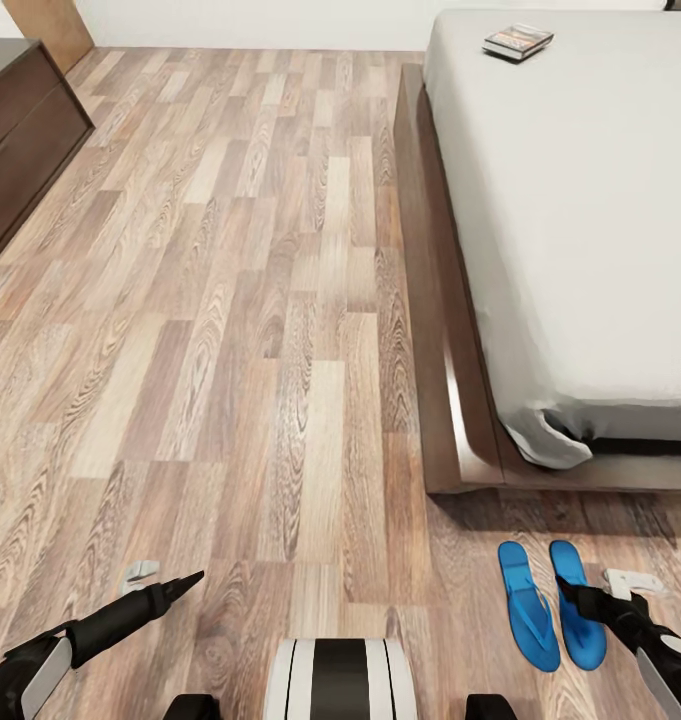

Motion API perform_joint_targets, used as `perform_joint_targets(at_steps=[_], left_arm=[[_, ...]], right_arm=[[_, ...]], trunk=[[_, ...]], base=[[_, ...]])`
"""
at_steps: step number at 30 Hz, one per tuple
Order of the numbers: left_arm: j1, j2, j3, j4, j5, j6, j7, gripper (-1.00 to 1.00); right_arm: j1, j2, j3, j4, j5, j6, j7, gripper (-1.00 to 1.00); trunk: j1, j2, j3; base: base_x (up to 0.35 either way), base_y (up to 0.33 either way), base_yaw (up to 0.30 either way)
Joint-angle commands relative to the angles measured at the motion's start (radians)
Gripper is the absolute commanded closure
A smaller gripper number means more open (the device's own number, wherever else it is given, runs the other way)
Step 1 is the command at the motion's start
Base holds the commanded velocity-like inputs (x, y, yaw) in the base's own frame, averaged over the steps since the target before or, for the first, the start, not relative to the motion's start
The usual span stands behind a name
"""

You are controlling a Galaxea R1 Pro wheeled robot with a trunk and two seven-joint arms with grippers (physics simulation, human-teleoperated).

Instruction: In the bedroom, move the book from the bed onto either nightstand, and place the two sandals side by side next to the bed.

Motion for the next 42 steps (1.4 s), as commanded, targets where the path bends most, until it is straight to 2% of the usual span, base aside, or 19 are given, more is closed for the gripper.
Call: perform_joint_targets(at_steps=[1, 3, 9, 10, 11, 12, 14, 15, 16, 18, 20, 23, 24, 26, 28, 30, 33, 42], left_arm=[[0.000, 0.000, 0.001, 0.000, 0.006, 0.010, -0.003, -1.00], [0.000, -0.001, -0.001, 0.000, 0.005, 0.010, -0.002, -1.00], [0.000, -0.024, -0.005, 0.001, 0.003, 0.007, -0.002, -1.00], [0.000, -0.026, -0.005, 0.001, 0.003, 0.007, -0.003, -1.00], [0.000, -0.028, -0.004, 0.002, 0.003, 0.007, -0.005, -1.00], [0.000, -0.028, -0.004, 0.003, 0.003, 0.007, -0.006, -1.00], [0.000, -0.029, -0.004, 0.006, 0.003, 0.007, -0.007, -1.00], [0.000, -0.030, -0.004, 0.010, 0.004, 0.007, -0.007, -1.00], [0.000, -0.030, -0.004, 0.021, 0.005, 0.007, -0.007, -1.00], [0.000, -0.030, -0.004, 0.065, 0.001, 0.006, -0.008, -1.00], [0.000, -0.030, -0.004, 0.100, -0.002, 0.001, -0.009, -1.00], [0.000, -0.029, -0.004, 0.151, -0.003, -0.021, -0.010, -1.00], [0.000, -0.029, -0.004, 0.163, -0.004, -0.028, -0.010, -1.00], [0.000, -0.030, -0.005, 0.209, -0.004, -0.071, -0.010, -1.00], [0.000, -0.030, -0.007, 0.234, -0.005, -0.121, -0.010, -1.00], [0.001, -0.031, -0.008, 0.245, -0.005, -0.148, -0.011, -1.00], [0.001, -0.031, -0.009, 0.250, -0.004, -0.162, -0.009, -1.00], [0.000, -0.037, -0.009, 0.253, -0.003, -0.169, -0.007, -1.00]], right_arm=[[0.000, -0.001, -0.003, -0.011, -0.010, 0.002, 0.029, -1.00], [0.000, -0.006, -0.004, -0.059, -0.013, 0.064, 0.160, -1.00], [0.002, -0.008, -0.009, -0.114, -0.015, 0.135, 0.308, -1.00], [0.003, -0.009, -0.010, -0.121, -0.017, 0.139, 0.346, -1.00], [0.003, -0.011, -0.011, -0.127, -0.028, 0.154, 0.417, -1.00], [0.003, -0.012, -0.012, -0.128, -0.033, 0.162, 0.441, -1.00], [0.004, -0.023, -0.012, -0.131, -0.067, 0.223, 0.576, -1.00], [0.004, -0.035, -0.012, -0.126, -0.092, 0.284, 0.705, -1.00], [0.004, -0.041, -0.012, -0.123, -0.101, 0.315, 0.787, -1.00], [0.004, -0.047, -0.012, -0.105, -0.110, 0.348, 0.891, -1.00], [0.005, -0.047, -0.012, -0.047, -0.114, 0.357, 0.927, -1.00], [0.005, -0.043, -0.011, 0.142, -0.119, 0.356, 0.955, -1.00], [0.005, -0.042, -0.011, 0.173, -0.120, 0.349, 0.957, -1.00], [0.005, -0.042, -0.011, 0.272, -0.123, 0.283, 0.961, -1.00], [0.005, -0.041, -0.011, 0.324, -0.125, 0.203, 0.964, -1.00], [0.005, -0.041, -0.011, 0.355, -0.125, 0.156, 0.964, -1.00], [0.005, -0.041, -0.011, 0.374, -0.124, 0.131, 0.960, -1.00], [0.005, -0.041, -0.011, 0.383, -0.123, 0.120, 0.956, -1.00]], trunk=[[-0.001, 0.000, 0.003], [-0.001, 0.001, 0.011], [-0.004, 0.002, 0.034], [-0.005, 0.002, 0.038], [-0.005, 0.002, 0.042], [-0.005, 0.003, 0.046], [-0.006, 0.003, 0.054], [-0.007, 0.003, 0.058], [-0.007, 0.004, 0.061], [-0.008, 0.004, 0.069], [-0.009, 0.005, 0.077], [-0.010, 0.005, 0.089], [-0.011, 0.005, 0.092], [-0.012, 0.006, 0.100], [-0.013, 0.006, 0.108], [-0.014, 0.007, 0.116], [-0.015, 0.008, 0.127], [-0.019, 0.010, 0.162]], base=[[0.000, 0.000, 0.000], [0.000, 0.000, 0.000], [0.000, 0.000, 0.000], [0.000, 0.000, 0.000], [0.000, 0.000, 0.000], [0.000, 0.000, 0.000], [0.000, 0.000, 0.000], [0.000, 0.000, 0.000], [0.000, 0.000, 0.000], [0.000, 0.000, 0.000], [0.000, 0.000, 0.000], [0.000, 0.000, 0.000], [0.000, 0.000, 0.000], [0.000, 0.000, 0.000], [0.000, 0.000, 0.000], [0.000, 0.000, 0.000], [0.000, 0.000, 0.000], [0.000, 0.000, 0.000]])
